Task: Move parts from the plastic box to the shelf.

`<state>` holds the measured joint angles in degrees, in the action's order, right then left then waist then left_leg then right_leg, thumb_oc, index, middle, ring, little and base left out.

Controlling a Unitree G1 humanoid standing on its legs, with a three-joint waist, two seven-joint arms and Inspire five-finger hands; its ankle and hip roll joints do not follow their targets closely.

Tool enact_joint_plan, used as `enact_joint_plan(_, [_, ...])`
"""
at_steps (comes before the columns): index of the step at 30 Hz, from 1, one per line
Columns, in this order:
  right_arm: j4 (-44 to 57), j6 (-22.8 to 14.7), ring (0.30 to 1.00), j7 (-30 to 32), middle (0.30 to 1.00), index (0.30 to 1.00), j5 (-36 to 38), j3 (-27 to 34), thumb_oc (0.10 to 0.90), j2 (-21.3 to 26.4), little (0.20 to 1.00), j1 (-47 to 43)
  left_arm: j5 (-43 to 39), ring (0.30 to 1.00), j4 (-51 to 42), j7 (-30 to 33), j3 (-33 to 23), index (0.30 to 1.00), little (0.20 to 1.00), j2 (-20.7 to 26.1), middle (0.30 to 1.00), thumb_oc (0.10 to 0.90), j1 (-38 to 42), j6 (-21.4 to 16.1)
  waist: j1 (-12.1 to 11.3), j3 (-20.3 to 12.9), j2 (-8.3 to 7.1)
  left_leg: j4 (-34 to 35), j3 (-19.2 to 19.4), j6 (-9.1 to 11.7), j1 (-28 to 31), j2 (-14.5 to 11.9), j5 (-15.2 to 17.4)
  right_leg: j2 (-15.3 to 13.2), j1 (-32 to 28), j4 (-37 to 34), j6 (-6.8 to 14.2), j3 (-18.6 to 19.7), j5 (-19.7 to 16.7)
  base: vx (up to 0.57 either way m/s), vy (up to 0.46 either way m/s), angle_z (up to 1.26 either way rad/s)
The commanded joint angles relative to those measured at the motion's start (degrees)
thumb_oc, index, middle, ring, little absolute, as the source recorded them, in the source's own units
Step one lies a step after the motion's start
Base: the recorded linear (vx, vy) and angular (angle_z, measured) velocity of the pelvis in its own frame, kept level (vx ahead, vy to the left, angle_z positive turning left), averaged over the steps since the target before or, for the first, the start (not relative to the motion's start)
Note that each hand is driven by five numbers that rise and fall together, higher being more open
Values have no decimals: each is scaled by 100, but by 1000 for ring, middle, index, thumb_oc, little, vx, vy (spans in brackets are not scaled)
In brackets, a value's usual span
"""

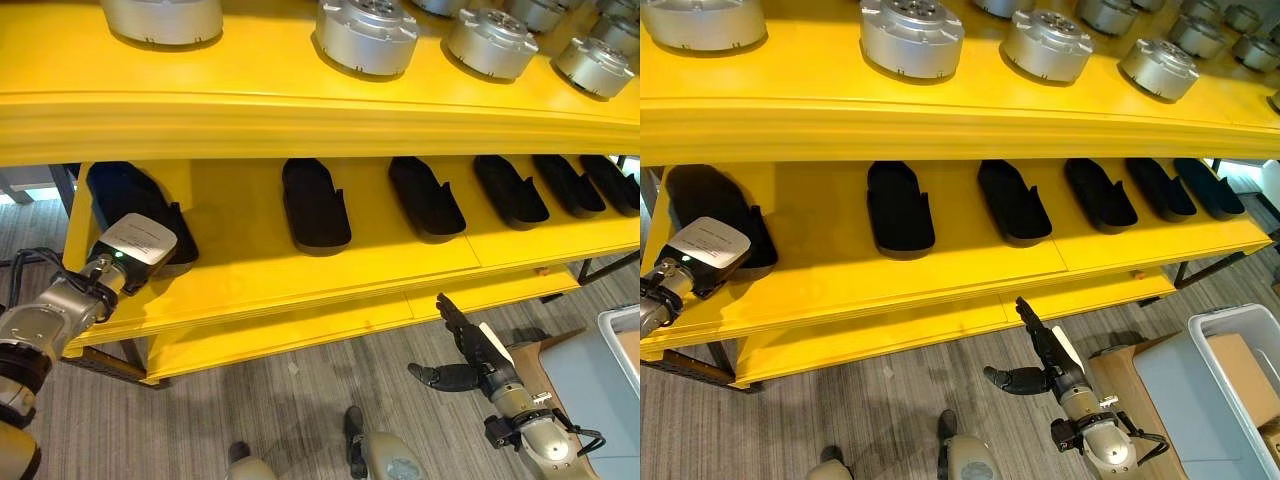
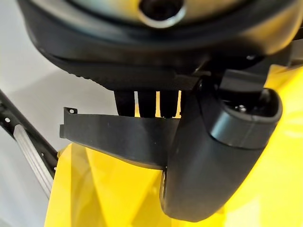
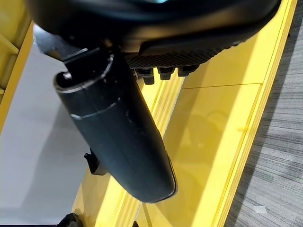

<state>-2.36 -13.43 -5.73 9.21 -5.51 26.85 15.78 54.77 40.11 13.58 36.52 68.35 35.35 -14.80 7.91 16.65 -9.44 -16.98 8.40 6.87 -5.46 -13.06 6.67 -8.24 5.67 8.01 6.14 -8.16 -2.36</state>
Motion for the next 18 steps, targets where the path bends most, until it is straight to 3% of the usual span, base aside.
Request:
enact_joint_plan(1, [761,-602,1000,149,1000,1000,290,576,900,244,1000,-197,135,300,-184,438,-56,300,300,606,300,400,656,22,81,-362,-13,-775,-82,-214,-542,-101,479,-412,-464,-85,565,121,374,0,0,0])
enact_joint_plan(6, [791,-638,1000,111,1000,1000,340,568,900,276,1000,-155,293,300,-256,463,370,300,300,719,300,400,965,-62,102,-371,52,-830,-109,-216,-614,-83,502,-420,-421,-45,568,116,395,0,0,0])
enact_joint_plan(18, [762,-597,1000,126,1000,1000,294,631,900,246,1000,-139,209,300,-276,288,276,300,300,719,300,400,842,-100,129,-415,114,-844,-139,-217,-707,-71,487,-435,-349,-25,566,106,392,0,0,0])
